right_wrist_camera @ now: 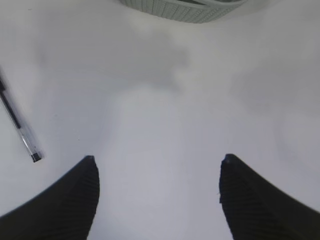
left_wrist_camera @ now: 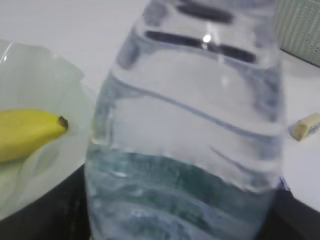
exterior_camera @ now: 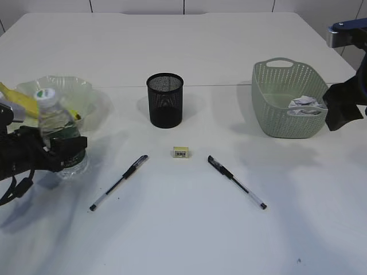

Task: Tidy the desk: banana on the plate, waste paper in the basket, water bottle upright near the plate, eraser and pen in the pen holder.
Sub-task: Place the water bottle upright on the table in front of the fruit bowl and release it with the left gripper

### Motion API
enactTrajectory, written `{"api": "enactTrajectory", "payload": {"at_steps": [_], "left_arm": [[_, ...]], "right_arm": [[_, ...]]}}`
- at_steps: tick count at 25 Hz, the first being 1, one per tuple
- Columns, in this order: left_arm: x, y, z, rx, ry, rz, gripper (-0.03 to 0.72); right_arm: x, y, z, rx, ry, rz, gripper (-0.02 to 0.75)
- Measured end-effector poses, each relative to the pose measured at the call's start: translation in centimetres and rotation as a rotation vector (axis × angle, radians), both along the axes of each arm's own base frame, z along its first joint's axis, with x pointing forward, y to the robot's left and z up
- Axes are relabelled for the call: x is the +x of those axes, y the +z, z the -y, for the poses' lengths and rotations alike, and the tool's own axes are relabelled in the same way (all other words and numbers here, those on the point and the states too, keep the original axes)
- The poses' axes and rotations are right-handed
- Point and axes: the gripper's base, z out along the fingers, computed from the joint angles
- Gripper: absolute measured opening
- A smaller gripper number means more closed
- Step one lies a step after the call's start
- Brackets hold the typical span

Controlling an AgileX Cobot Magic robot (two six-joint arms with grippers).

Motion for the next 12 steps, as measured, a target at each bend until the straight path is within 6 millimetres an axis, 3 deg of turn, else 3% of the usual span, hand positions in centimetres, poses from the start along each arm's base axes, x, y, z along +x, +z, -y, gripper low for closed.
{"api": "enactTrajectory", "payload": {"at_steps": [12], "left_arm": [[-1.04, -0.12, -1.03, 0.001, 0.025, -0.026, 0.613]], "right_arm": [[-0.04, -0.01, 0.01, -0.003, 0.005, -0.005, 0.558]]}}
